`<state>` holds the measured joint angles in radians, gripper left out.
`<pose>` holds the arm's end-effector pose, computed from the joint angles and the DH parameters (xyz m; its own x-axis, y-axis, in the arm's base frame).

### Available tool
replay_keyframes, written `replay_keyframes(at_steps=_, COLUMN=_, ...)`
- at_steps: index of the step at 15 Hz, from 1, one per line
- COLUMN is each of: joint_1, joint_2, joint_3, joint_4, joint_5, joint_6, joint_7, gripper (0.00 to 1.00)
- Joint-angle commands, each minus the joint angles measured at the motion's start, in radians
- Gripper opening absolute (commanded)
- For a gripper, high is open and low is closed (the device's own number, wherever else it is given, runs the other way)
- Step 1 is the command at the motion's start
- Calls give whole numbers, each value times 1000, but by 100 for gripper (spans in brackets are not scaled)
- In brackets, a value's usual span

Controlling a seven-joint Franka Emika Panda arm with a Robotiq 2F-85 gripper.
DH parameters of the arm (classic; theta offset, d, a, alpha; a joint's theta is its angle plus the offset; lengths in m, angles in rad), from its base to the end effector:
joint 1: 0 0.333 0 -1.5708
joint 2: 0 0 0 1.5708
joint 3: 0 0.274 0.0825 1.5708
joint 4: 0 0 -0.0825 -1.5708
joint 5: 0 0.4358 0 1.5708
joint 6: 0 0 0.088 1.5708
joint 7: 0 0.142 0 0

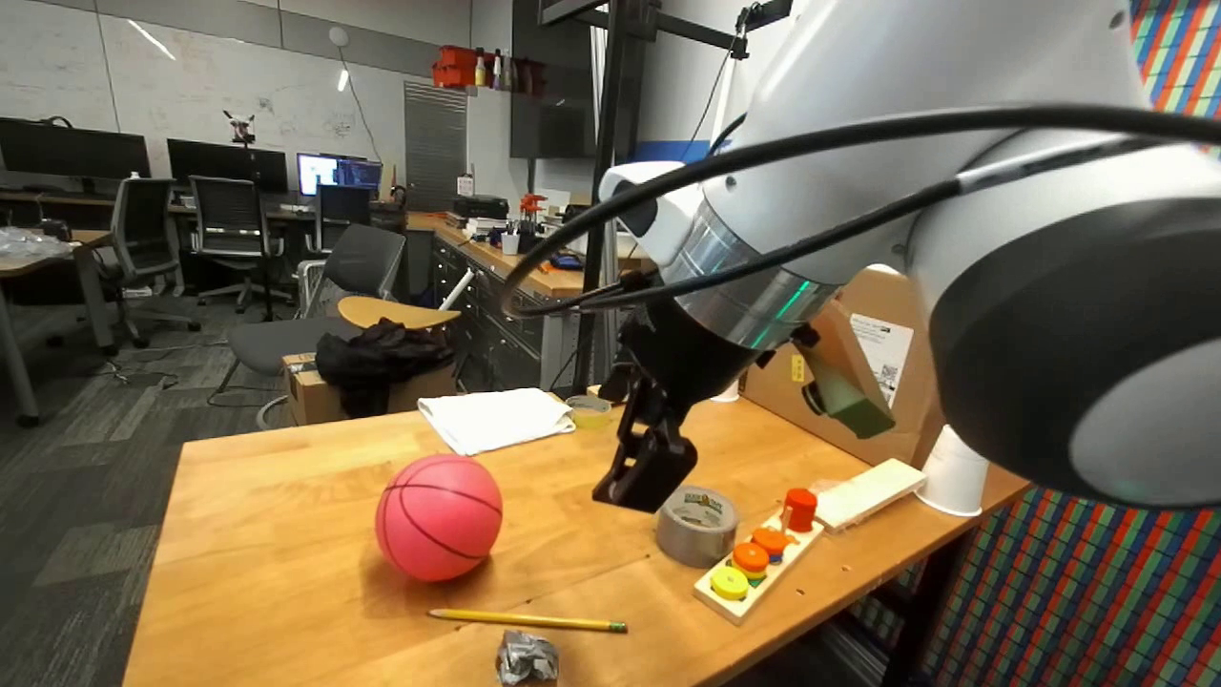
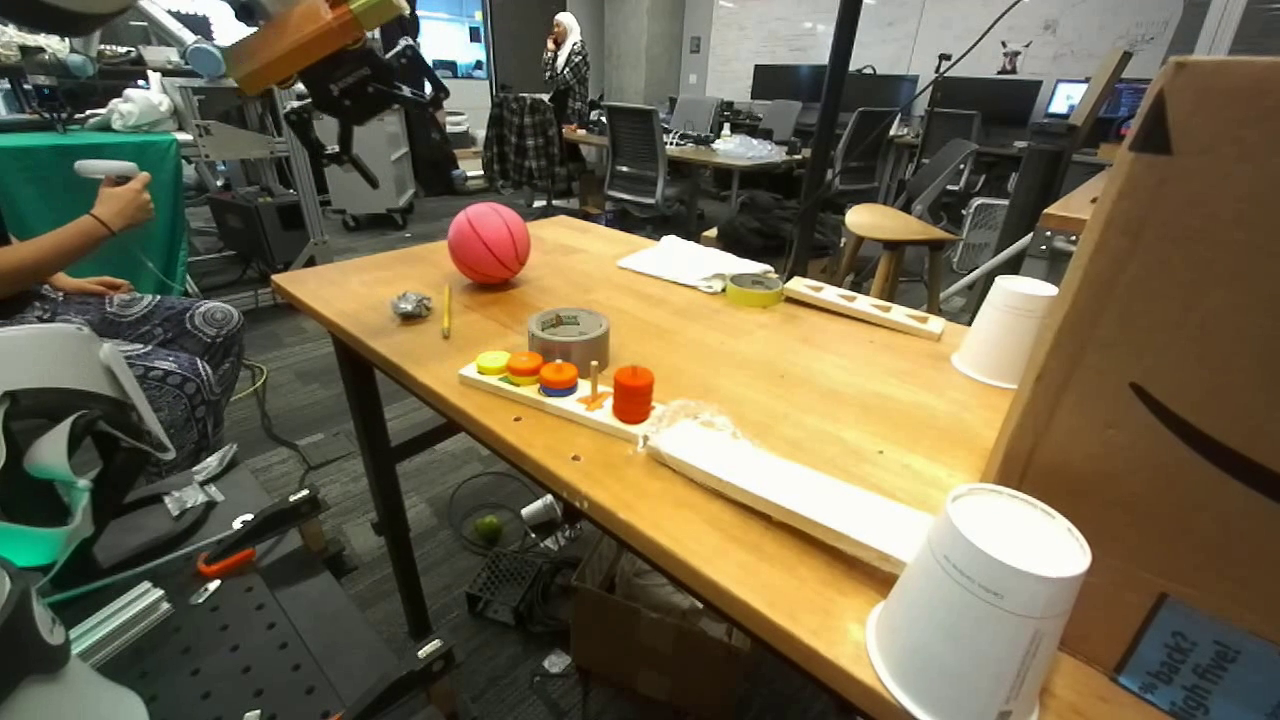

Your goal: Push the ball on the table to the right.

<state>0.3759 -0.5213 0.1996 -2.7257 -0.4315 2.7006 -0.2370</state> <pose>0.4045 0.2569 0.3309 0.3230 0.9119 0.2534 0.7657 -0.4091 0.4963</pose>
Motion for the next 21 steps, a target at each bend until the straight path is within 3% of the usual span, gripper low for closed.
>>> replay_keyframes(at_steps=1, joint_1=70, joint_2=-2, joint_3=25, joint_4=19, joint_5=73, joint_6=22, joint_7=-69, gripper=100)
replay_keyframes(at_steps=10, joint_1=174, joint_2=155, joint_3=13, joint_4=142, joint_5=183, joint_6=66, joint_7=-220, gripper=100)
replay_keyframes(at_steps=21, joint_1=87, joint_2=578, joint_3=68, joint_4=560, joint_5=190, joint_6=1, joint_7=-385, gripper=100)
